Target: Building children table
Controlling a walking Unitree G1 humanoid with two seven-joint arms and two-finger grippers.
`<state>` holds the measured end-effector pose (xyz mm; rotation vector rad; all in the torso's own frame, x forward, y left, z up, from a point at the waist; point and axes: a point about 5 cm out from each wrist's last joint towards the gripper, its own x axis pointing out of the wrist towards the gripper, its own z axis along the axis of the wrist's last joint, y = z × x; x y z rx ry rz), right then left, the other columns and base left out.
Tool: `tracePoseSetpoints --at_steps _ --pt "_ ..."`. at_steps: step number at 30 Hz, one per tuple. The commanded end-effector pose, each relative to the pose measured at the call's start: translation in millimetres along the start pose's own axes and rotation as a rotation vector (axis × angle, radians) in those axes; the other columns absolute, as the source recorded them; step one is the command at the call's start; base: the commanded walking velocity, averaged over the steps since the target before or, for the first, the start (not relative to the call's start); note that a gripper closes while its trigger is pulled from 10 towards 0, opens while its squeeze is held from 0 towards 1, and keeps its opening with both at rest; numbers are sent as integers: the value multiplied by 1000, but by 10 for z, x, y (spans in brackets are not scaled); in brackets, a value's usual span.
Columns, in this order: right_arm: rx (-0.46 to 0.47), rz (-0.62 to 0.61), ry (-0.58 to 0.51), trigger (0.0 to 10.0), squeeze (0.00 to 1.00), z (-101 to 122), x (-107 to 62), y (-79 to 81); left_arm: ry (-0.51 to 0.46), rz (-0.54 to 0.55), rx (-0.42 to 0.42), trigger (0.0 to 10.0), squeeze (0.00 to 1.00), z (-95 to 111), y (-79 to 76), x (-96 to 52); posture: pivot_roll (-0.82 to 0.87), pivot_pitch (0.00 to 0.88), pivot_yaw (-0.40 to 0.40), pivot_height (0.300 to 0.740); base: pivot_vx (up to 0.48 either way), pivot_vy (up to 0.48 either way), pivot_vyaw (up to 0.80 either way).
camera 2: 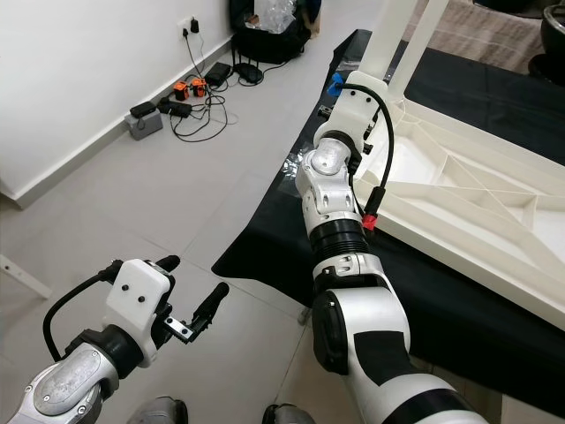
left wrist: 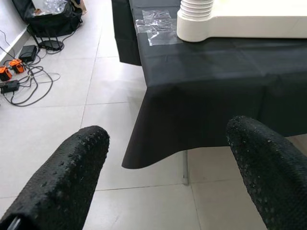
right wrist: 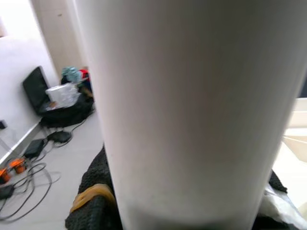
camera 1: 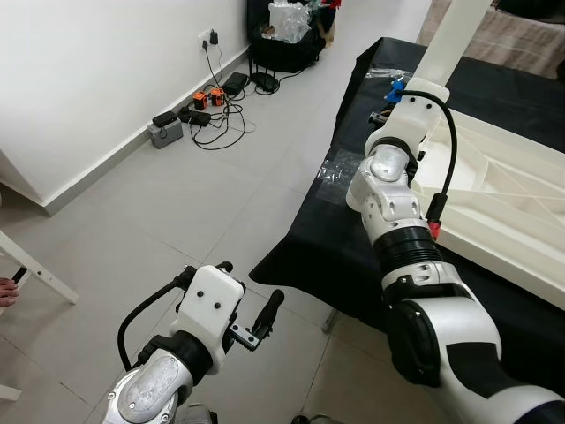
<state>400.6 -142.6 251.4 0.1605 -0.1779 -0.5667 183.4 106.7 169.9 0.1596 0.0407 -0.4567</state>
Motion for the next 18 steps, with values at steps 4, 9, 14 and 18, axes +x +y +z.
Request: tracePoseSetpoints --at_steps 4,9,14,18 --pt "-88 -221 128 10000 0 -401 -51 -294 22 -10 -7 10000 0 -44 -23 -3 93 165 -85 740 0 0 0" --pt "-103 -279 111 10000 0 -385 -65 -323 22 -11 -8 10000 0 -44 -25 -2 93 165 -85 740 0 0 0" --pt "-165 -363 81 10000 0 -354 -100 -306 23 -11 -8 10000 0 -45 -27 -1 93 168 -86 740 0 0 0" --pt "-190 -369 43 10000 0 -316 -129 -243 22 -9 -9 10000 0 -43 -30 0 95 168 -89 740 0 0 0"
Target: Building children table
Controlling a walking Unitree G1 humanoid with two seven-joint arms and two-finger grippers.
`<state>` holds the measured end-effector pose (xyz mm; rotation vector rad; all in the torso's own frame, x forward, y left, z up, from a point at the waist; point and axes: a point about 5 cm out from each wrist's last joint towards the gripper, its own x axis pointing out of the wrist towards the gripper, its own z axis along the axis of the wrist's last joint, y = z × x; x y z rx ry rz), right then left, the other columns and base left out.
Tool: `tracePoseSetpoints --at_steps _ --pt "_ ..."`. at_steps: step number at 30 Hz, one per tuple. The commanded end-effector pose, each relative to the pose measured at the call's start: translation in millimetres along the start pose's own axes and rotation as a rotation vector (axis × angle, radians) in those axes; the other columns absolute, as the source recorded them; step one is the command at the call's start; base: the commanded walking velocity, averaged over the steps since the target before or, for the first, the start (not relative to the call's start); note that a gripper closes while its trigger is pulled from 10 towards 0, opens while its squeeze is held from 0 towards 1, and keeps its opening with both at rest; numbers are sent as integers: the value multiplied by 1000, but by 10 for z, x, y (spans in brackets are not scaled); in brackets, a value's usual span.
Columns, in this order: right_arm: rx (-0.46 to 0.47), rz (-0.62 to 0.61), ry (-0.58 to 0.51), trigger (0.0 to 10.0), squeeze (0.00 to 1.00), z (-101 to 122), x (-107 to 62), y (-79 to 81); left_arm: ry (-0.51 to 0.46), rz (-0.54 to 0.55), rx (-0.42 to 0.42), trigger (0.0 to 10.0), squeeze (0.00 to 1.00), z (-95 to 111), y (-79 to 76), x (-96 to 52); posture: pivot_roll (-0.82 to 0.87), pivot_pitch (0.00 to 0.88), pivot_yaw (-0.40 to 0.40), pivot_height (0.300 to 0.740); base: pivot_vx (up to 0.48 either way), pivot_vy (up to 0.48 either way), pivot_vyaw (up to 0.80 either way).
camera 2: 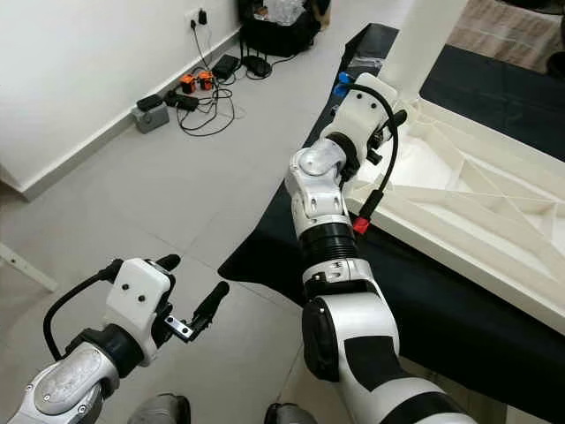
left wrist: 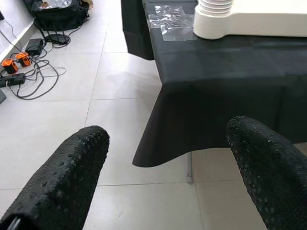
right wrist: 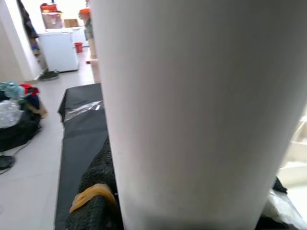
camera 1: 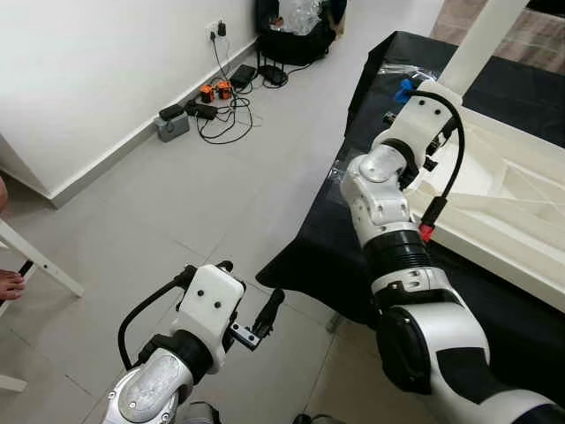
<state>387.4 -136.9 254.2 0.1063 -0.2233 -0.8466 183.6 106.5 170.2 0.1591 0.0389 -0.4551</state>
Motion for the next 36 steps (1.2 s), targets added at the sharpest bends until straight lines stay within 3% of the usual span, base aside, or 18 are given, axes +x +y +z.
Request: tracePoseSetpoints --at_steps 1,6,13,15,16,17,20,21,24,27,29,34,36 --pt "-159 -78 89 10000 0 -352 8 -161 24 -9 -8 10000 0 -48 -31 -2 93 167 -91 740 0 0 0" --pt "-198 -33 25 10000 0 -290 -79 -57 23 -5 -10 10000 0 -49 -30 4 88 164 -97 740 0 0 0" --pt "-234 -31 160 10000 0 -492 -140 -66 20 -2 -12 10000 0 -50 -37 13 86 160 -102 740 0 0 0" --pt "-118 31 211 10000 0 -436 -124 1 18 1 -11 10000 0 -50 -37 16 86 154 -102 740 0 0 0" --pt "-118 31 211 10000 0 -436 -124 1 18 1 -11 10000 0 -50 -37 16 86 154 -102 740 0 0 0" --pt "-47 66 168 10000 0 -278 -78 53 15 2 -8 10000 0 -47 -34 18 86 154 -102 740 0 0 0" --pt "-5 84 167 10000 0 -195 -53 79 15 3 -8 10000 0 -51 -30 21 82 145 -100 740 0 0 0" --pt "63 130 147 10000 0 4 12 124 14 3 -6 10000 0 -59 -25 36 80 131 -101 740 0 0 0" --pt "85 167 139 10000 0 83 34 148 12 4 -5 10000 0 -61 -21 45 80 127 -101 740 0 0 0" --pt "153 335 27 10000 0 386 85 209 -7 44 -7 10000 0 -30 35 103 79 104 -95 740 0 0 0" --pt "170 390 -10 10000 0 461 82 223 -12 56 -8 10000 0 -19 62 128 77 100 -93 740 0 0 0" --pt "235 627 -57 10000 0 552 1 265 -23 46 46 10000 0 -1 131 215 71 79 -81 740 0 0 0" --pt "246 661 -65 10000 0 559 -16 260 -26 46 57 10000 0 5 147 234 71 79 -81 740 0 0 0"
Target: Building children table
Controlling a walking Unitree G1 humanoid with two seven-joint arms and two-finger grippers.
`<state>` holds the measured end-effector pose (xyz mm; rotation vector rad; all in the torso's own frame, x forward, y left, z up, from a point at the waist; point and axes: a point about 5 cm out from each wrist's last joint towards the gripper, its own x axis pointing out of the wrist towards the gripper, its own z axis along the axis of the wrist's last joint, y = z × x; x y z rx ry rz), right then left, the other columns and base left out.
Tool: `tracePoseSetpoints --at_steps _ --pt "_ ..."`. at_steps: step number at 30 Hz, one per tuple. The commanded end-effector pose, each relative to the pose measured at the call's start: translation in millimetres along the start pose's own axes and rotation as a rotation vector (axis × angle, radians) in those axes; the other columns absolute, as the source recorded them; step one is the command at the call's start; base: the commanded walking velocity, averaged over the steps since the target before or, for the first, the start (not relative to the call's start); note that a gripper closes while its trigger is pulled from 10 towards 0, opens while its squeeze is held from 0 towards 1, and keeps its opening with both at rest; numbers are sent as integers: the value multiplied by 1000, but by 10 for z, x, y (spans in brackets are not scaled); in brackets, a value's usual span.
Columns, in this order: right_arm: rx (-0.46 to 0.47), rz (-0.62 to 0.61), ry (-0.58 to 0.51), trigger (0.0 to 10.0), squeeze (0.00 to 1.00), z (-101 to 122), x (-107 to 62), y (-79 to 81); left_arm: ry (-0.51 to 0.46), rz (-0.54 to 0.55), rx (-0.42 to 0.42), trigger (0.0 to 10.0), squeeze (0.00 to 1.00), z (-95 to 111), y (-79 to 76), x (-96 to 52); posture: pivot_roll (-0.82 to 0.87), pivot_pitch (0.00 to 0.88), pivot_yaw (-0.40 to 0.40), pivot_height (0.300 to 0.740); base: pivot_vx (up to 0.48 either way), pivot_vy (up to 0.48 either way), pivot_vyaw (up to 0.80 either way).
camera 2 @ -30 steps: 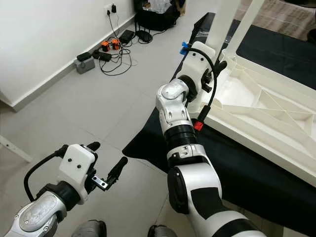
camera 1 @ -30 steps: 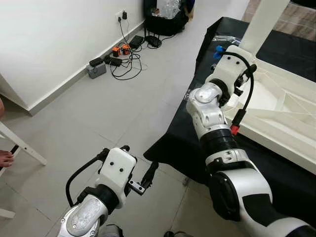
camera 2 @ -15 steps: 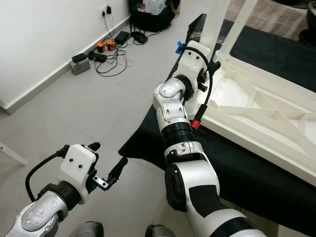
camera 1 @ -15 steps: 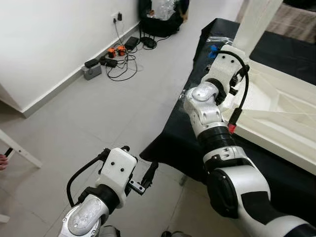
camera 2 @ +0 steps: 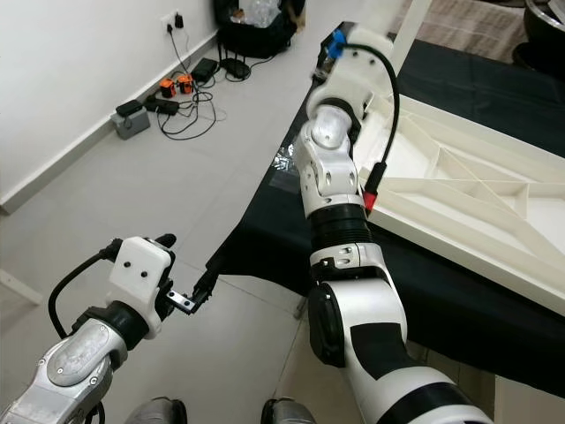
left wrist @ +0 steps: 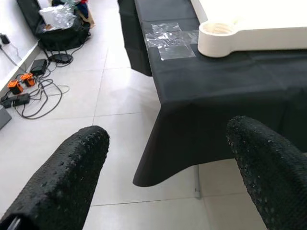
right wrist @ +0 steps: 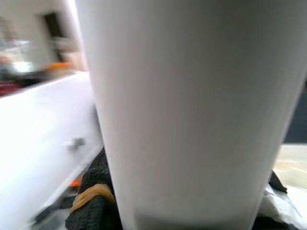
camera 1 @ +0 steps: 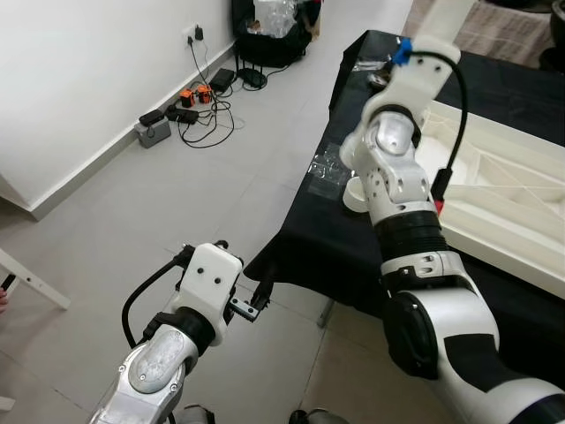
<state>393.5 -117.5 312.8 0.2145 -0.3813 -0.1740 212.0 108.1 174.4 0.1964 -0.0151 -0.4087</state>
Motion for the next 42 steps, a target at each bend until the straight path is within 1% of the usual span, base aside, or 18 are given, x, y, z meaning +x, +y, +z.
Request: tracePoseSetpoints --at_steps 1,2,3,7,9,11,12,15,16,18,19,22,26,33,35,39,40,42 --pt "45 82 1 10000 0 -8 -47 4 -4 8 41 10000 667 -10 52 37 70 77 -77 740 0 0 0" --pt "54 95 7 10000 0 -16 -53 8 -8 12 47 10000 1000 -5 64 48 70 77 -77 740 0 0 0" --pt "54 95 7 10000 0 -16 -53 8 -8 12 47 10000 1000 -5 64 48 70 77 -77 740 0 0 0" --pt "35 251 97 10000 0 -237 -246 38 -7 14 186 10000 1000 49 255 298 72 67 -74 740 0 0 0" --pt "43 265 114 10000 0 -266 -271 36 -1 6 201 10000 1000 46 276 337 72 67 -74 740 0 0 0" --pt "64 343 147 10000 0 -311 -353 72 27 -50 233 10000 1000 10 316 436 61 63 -66 740 0 0 0" --pt "69 369 155 10000 0 -318 -385 86 31 -52 238 10000 0 -4 348 474 61 64 -60 740 0 0 0" --pt "73 389 160 10000 0 -323 -408 95 30 -47 239 10000 0 -14 382 511 58 62 -62 740 0 0 0" --pt "85 403 165 10000 0 -322 -430 117 28 -50 253 10000 0 -24 397 559 65 61 -66 740 0 0 0" --pt "121 441 169 10000 0 -292 -483 174 8 -43 245 10000 0 -31 450 665 61 60 -60 740 0 0 0" --pt "121 441 169 10000 0 -292 -483 174 8 -43 245 10000 0 -31 450 665 61 60 -60 740 0 0 0" --pt "151 478 175 10000 0 -246 -545 218 -22 -61 258 10000 0 -11 469 799 53 56 -60 740 0 0 0" --pt "167 512 196 10000 0 -240 -616 251 -40 -80 258 10000 0 28 460 904 49 56 -56 740 0 0 0" --pt "188 544 218 10000 0 -240 -711 295 -72 -108 243 10000 0 77 441 1006 47 54 -58 740 0 0 0" --pt "202 555 228 10000 0 -232 -748 324 -73 -143 222 10000 0 56 414 1052 42 59 -55 740 0 0 0" --pt "211 561 233 10000 0 -221 -765 339 -74 -187 193 10000 0 37 377 1072 41 61 -54 740 0 0 0" --pt "213 564 238 10000 0 -211 -778 348 -79 -226 180 10000 0 32 325 1088 43 62 -54 740 0 0 0" --pt "214 565 238 10000 0 -209 -781 350 -80 -238 178 10000 0 31 307 1090 43 62 -54 740 0 0 0"
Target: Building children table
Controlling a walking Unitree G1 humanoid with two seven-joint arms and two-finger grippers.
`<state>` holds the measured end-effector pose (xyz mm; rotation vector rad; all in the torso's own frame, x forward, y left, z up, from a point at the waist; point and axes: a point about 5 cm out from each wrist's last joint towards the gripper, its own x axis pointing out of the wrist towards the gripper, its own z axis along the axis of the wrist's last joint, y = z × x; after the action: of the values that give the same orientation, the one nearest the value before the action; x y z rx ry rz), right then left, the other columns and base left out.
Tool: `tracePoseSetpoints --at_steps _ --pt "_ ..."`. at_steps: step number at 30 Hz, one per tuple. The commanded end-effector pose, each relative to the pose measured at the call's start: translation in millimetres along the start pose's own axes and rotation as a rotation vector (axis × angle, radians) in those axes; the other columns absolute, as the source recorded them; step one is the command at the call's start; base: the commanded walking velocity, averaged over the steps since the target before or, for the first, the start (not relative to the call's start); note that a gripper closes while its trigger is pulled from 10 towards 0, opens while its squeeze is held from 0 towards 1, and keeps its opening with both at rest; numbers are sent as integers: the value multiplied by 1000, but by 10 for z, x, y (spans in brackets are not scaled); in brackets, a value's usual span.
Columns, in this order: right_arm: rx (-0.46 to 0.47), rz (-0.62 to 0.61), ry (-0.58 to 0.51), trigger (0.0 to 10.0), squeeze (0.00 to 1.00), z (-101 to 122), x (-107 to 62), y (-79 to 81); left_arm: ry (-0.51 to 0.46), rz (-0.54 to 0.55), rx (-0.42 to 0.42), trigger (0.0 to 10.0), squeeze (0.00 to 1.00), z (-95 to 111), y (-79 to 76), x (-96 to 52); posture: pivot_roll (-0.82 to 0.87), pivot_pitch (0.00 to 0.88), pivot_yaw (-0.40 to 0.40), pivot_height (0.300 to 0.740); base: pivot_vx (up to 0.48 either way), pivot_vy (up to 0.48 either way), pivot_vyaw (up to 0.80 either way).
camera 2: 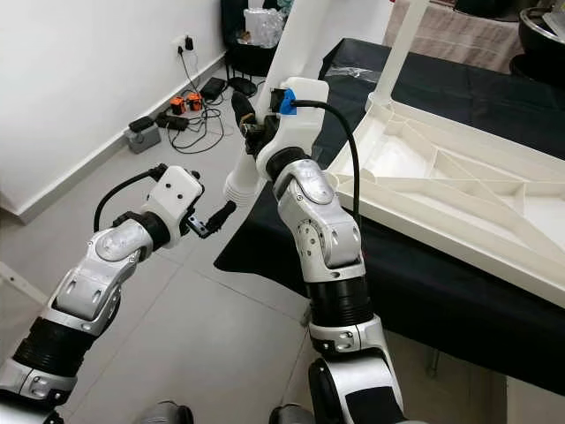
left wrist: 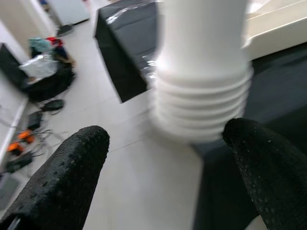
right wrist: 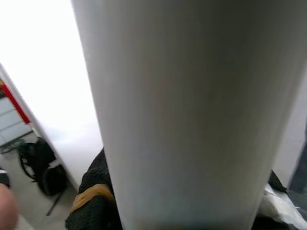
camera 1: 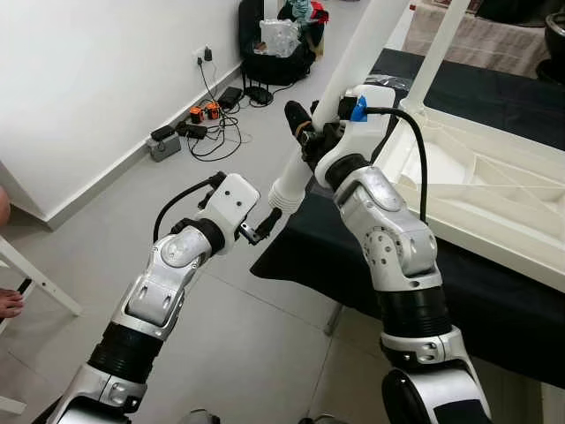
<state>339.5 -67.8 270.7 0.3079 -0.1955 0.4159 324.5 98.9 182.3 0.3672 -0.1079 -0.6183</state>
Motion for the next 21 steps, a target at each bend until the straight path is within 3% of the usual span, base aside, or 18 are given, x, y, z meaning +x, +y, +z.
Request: tracePoseSetpoints --at_steps 1,4,16,17,18,19,21 --pt "18 32 -12 10000 0 33 -20 69 -14 -44 -2 10000 0 18 -84 44 44 62 -55 740 0 0 0" --pt "21 32 -9 10000 0 31 -18 75 -20 -55 -1 10000 0 29 -108 58 44 62 -55 740 0 0 0" --pt "26 78 18 10000 0 15 -62 130 -21 6 36 10000 0 2 75 79 41 67 -53 740 0 0 0" --pt "26 79 19 10000 0 16 -65 131 -25 5 40 3490 0 6 76 78 41 67 -53 740 0 0 0" --pt "26 79 19 10000 0 16 -65 131 -25 5 40 3490 0 6 76 78 41 67 -53 740 0 0 0" --pt "26 80 19 10000 0 18 -67 133 -29 1 44 471 0 9 72 79 41 67 -53 740 0 0 0" --pt "26 84 20 10000 0 20 -69 137 -43 -2 44 0 0 23 60 80 41 67 -53 740 0 0 0"
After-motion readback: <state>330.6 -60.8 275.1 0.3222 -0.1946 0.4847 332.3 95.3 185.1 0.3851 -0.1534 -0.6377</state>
